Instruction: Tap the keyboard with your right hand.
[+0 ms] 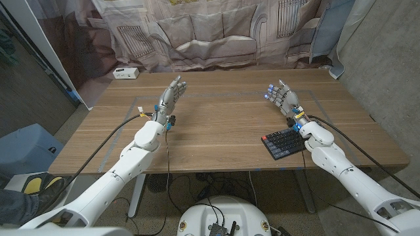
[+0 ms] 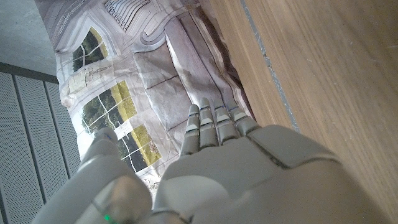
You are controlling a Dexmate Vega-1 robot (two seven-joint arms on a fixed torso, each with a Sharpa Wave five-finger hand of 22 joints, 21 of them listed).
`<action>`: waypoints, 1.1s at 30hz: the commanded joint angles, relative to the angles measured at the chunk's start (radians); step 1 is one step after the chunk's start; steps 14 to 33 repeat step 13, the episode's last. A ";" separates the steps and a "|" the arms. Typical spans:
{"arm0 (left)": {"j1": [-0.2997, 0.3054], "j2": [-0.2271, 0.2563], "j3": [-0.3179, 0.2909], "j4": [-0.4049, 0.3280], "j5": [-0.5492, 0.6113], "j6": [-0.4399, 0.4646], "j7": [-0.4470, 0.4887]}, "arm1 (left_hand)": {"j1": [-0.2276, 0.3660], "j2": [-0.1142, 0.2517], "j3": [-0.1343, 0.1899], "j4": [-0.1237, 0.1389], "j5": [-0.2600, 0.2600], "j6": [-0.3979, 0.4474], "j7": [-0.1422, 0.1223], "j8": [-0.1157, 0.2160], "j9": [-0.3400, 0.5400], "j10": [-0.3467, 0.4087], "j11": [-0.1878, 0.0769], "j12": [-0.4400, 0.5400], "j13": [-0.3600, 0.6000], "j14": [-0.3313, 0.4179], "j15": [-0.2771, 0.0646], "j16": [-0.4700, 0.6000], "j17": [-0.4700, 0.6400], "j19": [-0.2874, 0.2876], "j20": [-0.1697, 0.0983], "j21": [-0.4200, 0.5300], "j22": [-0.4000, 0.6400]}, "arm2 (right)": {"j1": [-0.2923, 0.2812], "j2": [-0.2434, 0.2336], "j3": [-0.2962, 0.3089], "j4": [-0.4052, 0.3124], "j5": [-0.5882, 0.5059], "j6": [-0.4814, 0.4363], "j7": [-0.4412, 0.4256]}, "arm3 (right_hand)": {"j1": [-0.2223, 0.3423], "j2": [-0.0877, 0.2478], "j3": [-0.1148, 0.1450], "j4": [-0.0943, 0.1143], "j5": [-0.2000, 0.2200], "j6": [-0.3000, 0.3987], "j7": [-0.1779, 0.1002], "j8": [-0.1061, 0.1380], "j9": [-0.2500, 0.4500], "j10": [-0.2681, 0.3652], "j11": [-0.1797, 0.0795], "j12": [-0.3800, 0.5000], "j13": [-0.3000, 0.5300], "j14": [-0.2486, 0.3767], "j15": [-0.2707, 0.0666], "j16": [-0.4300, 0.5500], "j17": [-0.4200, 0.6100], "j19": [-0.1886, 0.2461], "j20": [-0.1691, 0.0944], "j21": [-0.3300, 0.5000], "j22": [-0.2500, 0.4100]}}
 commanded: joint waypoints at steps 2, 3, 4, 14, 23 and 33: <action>-0.010 -0.007 0.005 0.020 -0.001 -0.008 -0.010 | 0.002 0.013 0.001 -0.004 -0.001 0.007 -0.004 -0.003 0.003 -0.005 -0.003 -0.003 0.005 -0.008 -0.003 -0.003 0.004 -0.003 0.001 -0.001 0.004 | -0.015 0.000 0.002 -0.011 0.005 -0.023 -0.022 | -0.003 0.001 -0.004 0.001 -0.003 0.010 0.000 0.000 0.001 0.010 0.002 -0.002 0.003 0.014 0.002 -0.003 0.004 0.010 -0.003 -0.002 0.002; -0.012 -0.008 0.005 0.026 -0.003 -0.012 -0.015 | 0.002 0.014 0.001 -0.004 -0.001 0.007 -0.004 -0.003 0.003 -0.005 -0.004 -0.003 0.005 -0.008 -0.003 -0.003 0.004 -0.003 0.001 -0.001 0.004 | -0.019 -0.003 0.001 -0.017 0.003 -0.025 -0.026 | -0.003 0.001 -0.004 0.001 -0.003 0.010 0.000 0.000 0.001 0.010 0.001 -0.003 0.003 0.014 0.002 -0.004 0.004 0.010 -0.003 -0.002 0.002; -0.014 -0.009 0.004 0.033 -0.005 -0.016 -0.019 | 0.002 0.014 0.001 -0.005 -0.001 0.007 -0.004 -0.003 0.003 -0.006 -0.005 -0.003 0.005 -0.008 -0.003 -0.003 0.004 -0.003 0.001 -0.001 0.004 | -0.026 -0.004 0.002 -0.026 0.003 -0.028 -0.036 | -0.003 0.001 -0.004 0.002 -0.003 0.011 0.000 0.000 0.001 0.010 0.002 -0.003 0.003 0.014 0.002 -0.004 0.004 0.011 -0.002 -0.002 0.002; -0.014 -0.003 -0.005 0.082 -0.048 -0.047 -0.081 | 0.002 0.015 0.001 -0.006 -0.001 0.008 -0.003 -0.003 0.003 -0.006 -0.003 -0.003 0.005 -0.008 -0.003 -0.002 0.004 -0.003 0.001 0.000 0.004 | -0.098 -0.023 0.001 -0.138 -0.022 -0.055 -0.132 | -0.003 0.001 -0.004 0.001 -0.003 0.016 0.002 -0.001 0.001 0.016 0.004 -0.003 0.003 0.018 0.004 -0.004 0.003 0.016 0.001 -0.002 0.002; -0.014 -0.003 -0.005 0.082 -0.048 -0.047 -0.081 | 0.002 0.015 0.001 -0.006 -0.001 0.008 -0.003 -0.003 0.003 -0.006 -0.003 -0.003 0.005 -0.008 -0.003 -0.002 0.004 -0.003 0.001 0.000 0.004 | -0.098 -0.023 0.001 -0.138 -0.022 -0.055 -0.132 | -0.003 0.001 -0.004 0.001 -0.003 0.016 0.002 -0.001 0.001 0.016 0.004 -0.003 0.003 0.018 0.004 -0.004 0.003 0.016 0.001 -0.002 0.002; -0.014 -0.003 -0.005 0.082 -0.048 -0.047 -0.081 | 0.002 0.015 0.001 -0.006 -0.001 0.008 -0.003 -0.003 0.003 -0.006 -0.003 -0.003 0.005 -0.008 -0.003 -0.002 0.004 -0.003 0.001 0.000 0.004 | -0.098 -0.023 0.001 -0.138 -0.022 -0.055 -0.132 | -0.003 0.001 -0.004 0.001 -0.003 0.016 0.002 -0.001 0.001 0.016 0.004 -0.003 0.003 0.018 0.004 -0.004 0.003 0.016 0.001 -0.002 0.002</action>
